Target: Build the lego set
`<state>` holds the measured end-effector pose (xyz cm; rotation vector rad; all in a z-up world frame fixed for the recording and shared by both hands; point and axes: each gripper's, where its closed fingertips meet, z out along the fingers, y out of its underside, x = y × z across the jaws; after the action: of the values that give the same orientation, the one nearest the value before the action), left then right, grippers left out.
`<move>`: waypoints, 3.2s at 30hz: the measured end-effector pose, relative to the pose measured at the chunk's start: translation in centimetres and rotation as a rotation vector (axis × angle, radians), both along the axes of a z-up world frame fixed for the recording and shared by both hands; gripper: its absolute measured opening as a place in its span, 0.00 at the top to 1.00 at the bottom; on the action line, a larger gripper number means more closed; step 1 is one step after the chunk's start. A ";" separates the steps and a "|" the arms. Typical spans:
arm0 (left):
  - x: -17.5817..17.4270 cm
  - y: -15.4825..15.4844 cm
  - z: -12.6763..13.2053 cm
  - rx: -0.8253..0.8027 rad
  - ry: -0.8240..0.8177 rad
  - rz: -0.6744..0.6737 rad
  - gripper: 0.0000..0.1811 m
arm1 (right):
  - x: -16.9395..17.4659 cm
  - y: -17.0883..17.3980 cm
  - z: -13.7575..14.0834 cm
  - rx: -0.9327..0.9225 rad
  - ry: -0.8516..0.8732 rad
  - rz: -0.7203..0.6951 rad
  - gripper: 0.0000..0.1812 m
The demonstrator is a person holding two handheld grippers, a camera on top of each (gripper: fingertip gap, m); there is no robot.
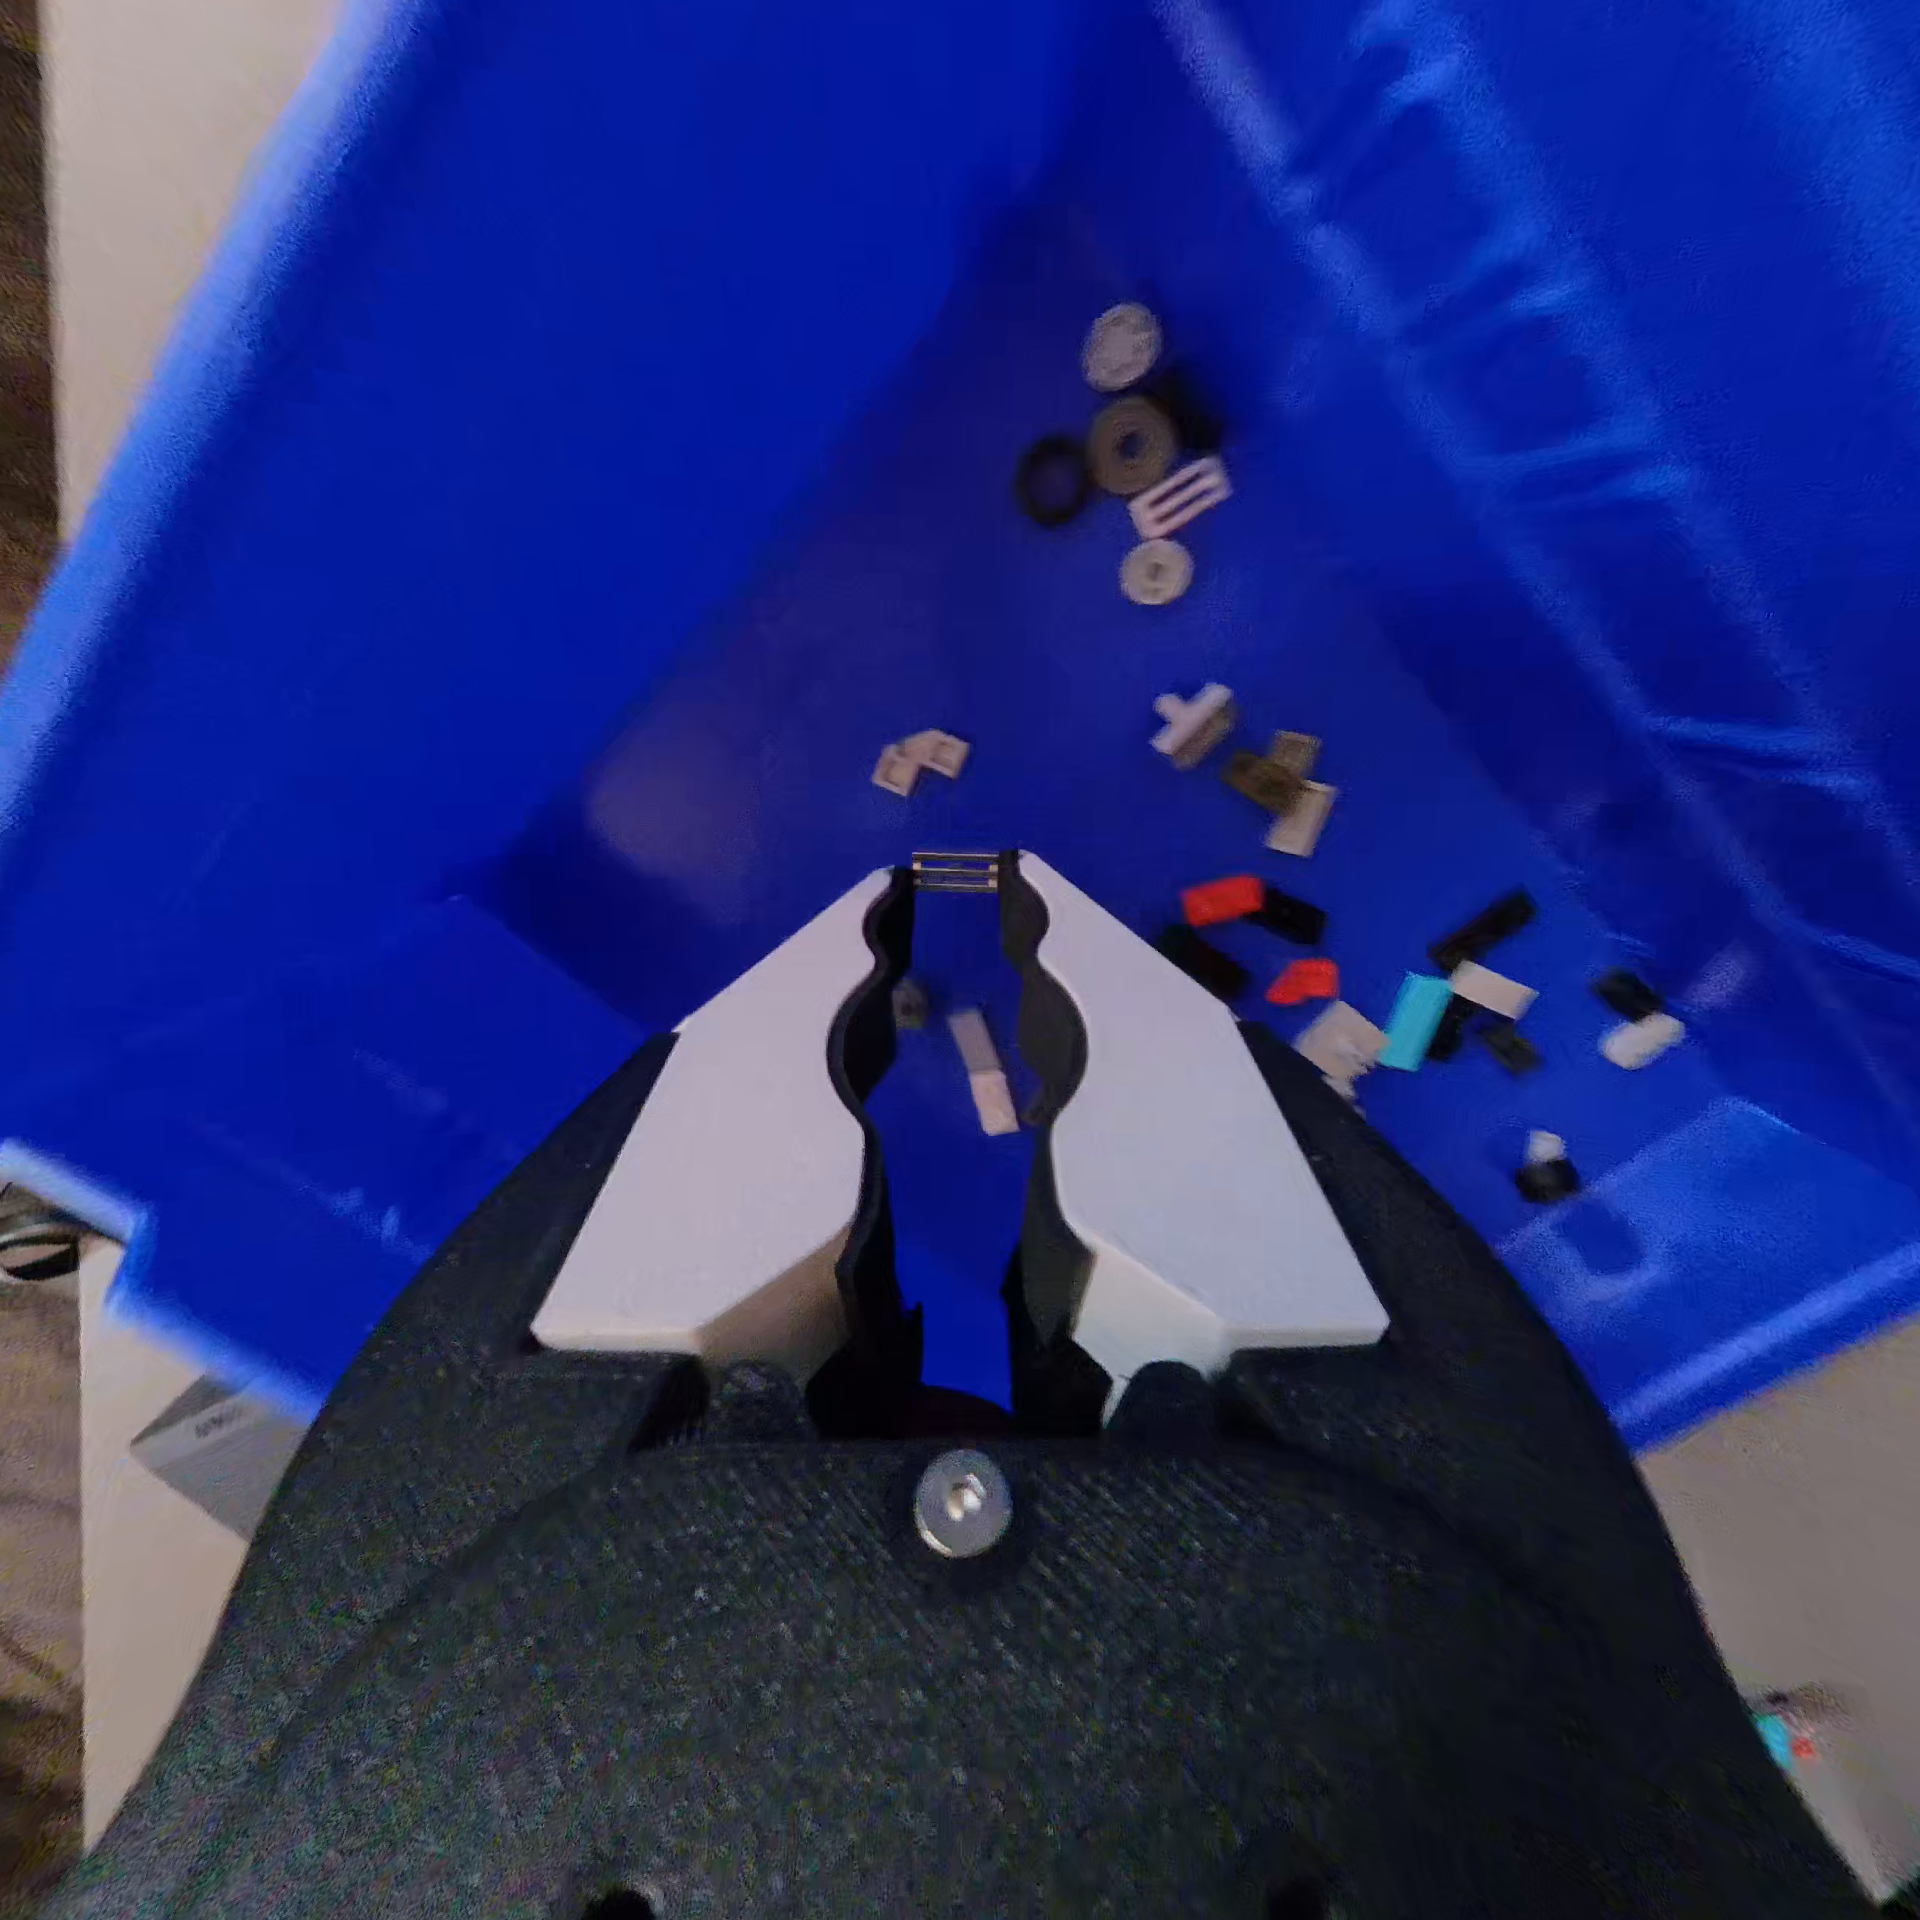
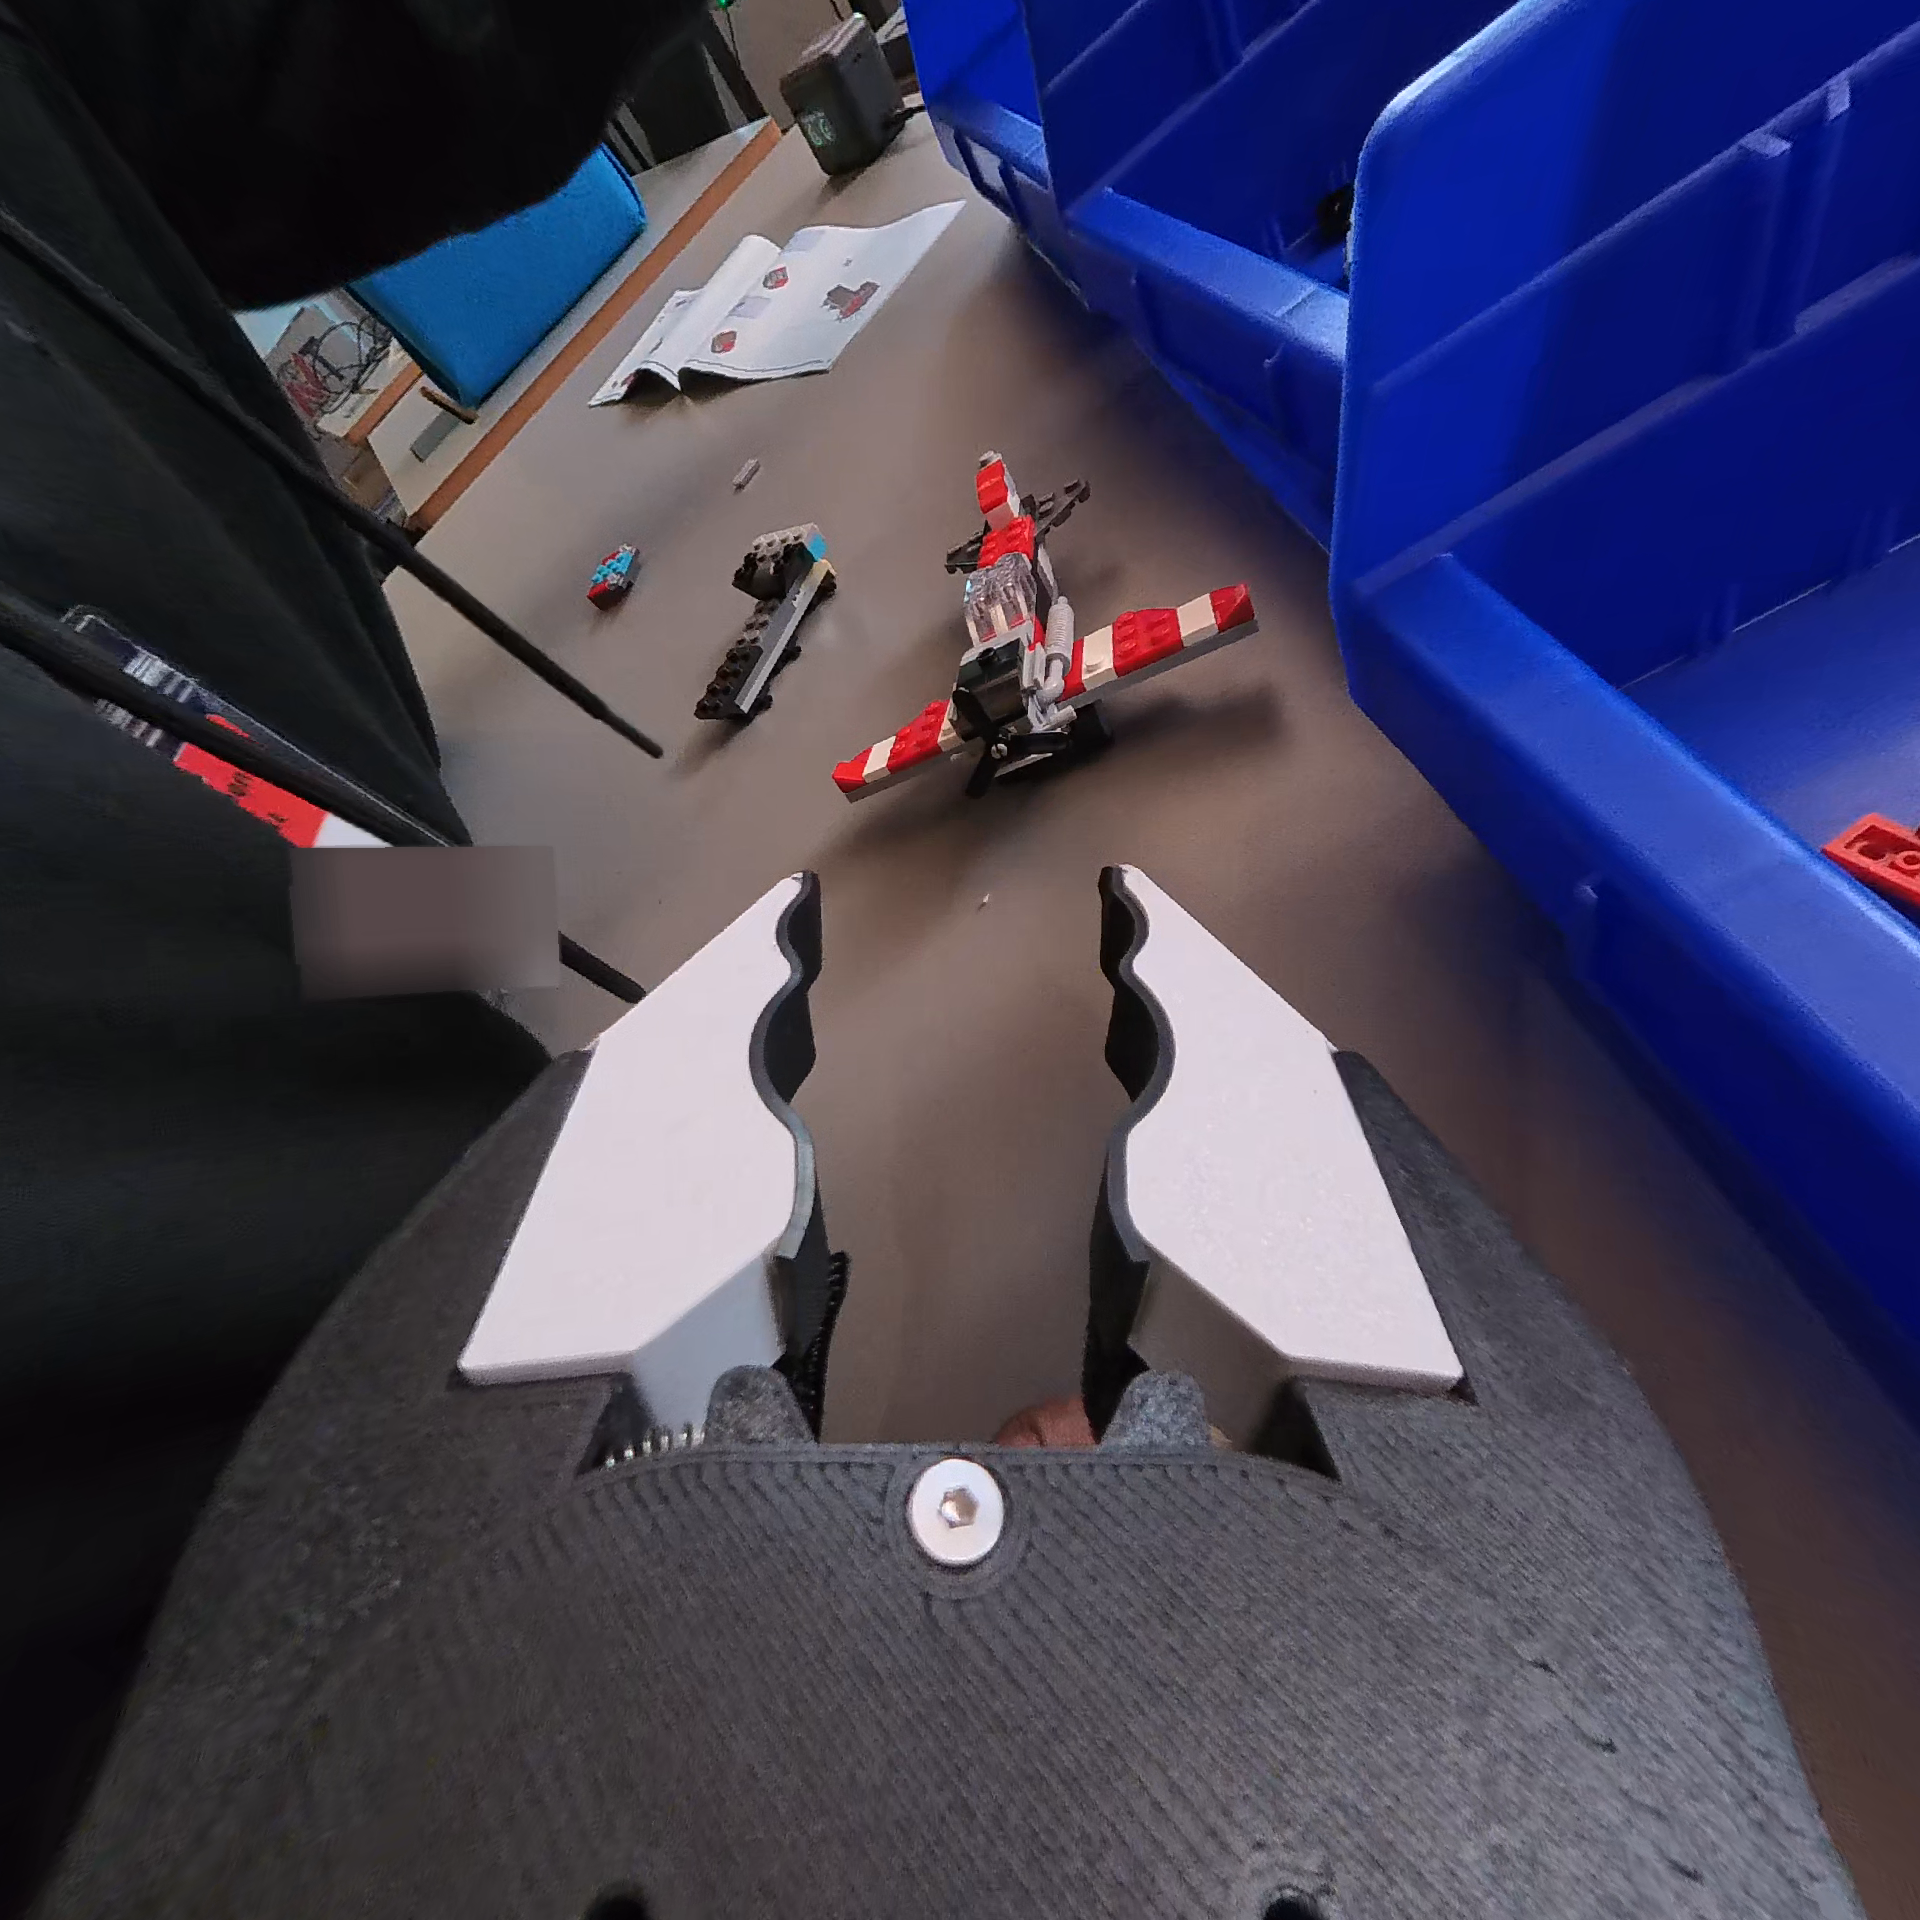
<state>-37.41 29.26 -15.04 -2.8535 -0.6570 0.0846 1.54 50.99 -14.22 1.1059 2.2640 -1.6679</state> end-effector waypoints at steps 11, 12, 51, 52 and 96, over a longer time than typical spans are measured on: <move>20.5 -6.3 7.6 0.267 0.121 -0.097 0.90 | -0.1 -0.1 -0.3 0.018 -0.015 0.001 0.69; 22.2 -7.4 6.5 0.259 0.106 -0.079 0.90 | 0.0 -0.1 -0.4 0.022 -0.020 0.004 0.69; 29.6 -14.2 1.7 0.498 0.245 0.219 0.77 | -0.4 -0.3 -2.5 0.200 -0.032 -0.033 0.70; 29.7 -14.8 2.0 0.508 0.270 0.230 0.76 | -0.3 -0.4 -2.3 0.214 -0.003 -0.036 0.70; 38.7 -38.0 -3.1 0.363 0.568 0.787 0.82 | 3.0 -45.7 12.6 -0.683 0.358 0.379 0.81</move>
<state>1.30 -8.73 -18.12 -1.9323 -1.4112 0.7636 4.59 5.30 -1.59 0.2288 1.6555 -2.3051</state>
